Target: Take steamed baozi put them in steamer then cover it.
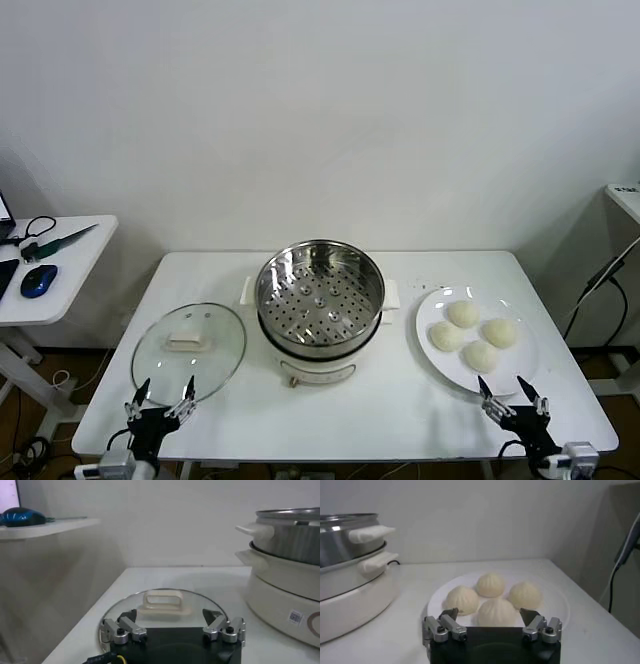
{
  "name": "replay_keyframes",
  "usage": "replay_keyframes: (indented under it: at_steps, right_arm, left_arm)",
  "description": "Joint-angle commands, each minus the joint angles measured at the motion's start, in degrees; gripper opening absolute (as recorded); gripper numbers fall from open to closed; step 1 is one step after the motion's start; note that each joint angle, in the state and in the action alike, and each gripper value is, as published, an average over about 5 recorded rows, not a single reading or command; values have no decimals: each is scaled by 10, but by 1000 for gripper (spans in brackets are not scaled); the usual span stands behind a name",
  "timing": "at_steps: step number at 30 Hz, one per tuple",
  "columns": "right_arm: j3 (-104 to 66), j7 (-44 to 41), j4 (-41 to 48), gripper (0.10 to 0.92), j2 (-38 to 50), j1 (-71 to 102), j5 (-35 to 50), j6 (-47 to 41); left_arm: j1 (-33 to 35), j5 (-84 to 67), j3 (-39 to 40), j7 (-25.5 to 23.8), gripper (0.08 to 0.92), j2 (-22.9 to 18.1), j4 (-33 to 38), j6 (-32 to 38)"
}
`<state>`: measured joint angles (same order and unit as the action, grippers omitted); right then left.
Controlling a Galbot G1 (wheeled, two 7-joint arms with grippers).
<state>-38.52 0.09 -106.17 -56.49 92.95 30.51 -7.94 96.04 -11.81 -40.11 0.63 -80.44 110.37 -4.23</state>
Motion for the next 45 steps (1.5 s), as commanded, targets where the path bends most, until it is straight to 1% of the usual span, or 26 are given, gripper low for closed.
replay_keyframes:
  at_steps: [1,2,6,8,11,15,18,21,25,29,35,45]
  right_arm:
    - [27,-44,42,823,143,-164,-55,-122]
    - [36,-63,53,823,163,-184,-60,-122]
    - [150,-190,135,823,297,-348,-76,-120]
    - [238,-252,169,823,342,-440,-91,-104]
    - [363,-367,225,823,387,-566,-145,-60]
    - [542,-537,303,823,406,-739,-217,32]
    - [698,-651,366,823,392,-892,-267,116]
    - [849,-711,415,823,359,-1037,-279,155]
    - [994,-743,463,823,294,-1166,-262,155]
    - [1052,-737,506,823,222,-1191,-240,138]
    - [1042,-711,591,823,127,-1149,-251,121]
    - [978,-681,687,823,38,-1060,-284,112]
  left_arm:
    - [0,1,1,0,823,1,6,0]
    - [1,1,1,0,823,1,6,0]
    - [3,2,5,0,823,0,9,4]
    - [5,2,6,0,823,-1,10,6]
    - [5,3,8,0,823,-4,11,8]
    - [4,4,12,-1,823,-6,12,10]
    - [3,6,14,-2,823,-7,11,11]
    - [3,9,16,-4,823,-7,9,12]
    - [2,10,18,-5,823,-7,5,14]
    - [-1,11,20,-6,823,-10,2,14]
    - [-10,12,19,-11,823,-17,1,10]
    - [-14,9,16,-12,823,-15,-12,11]
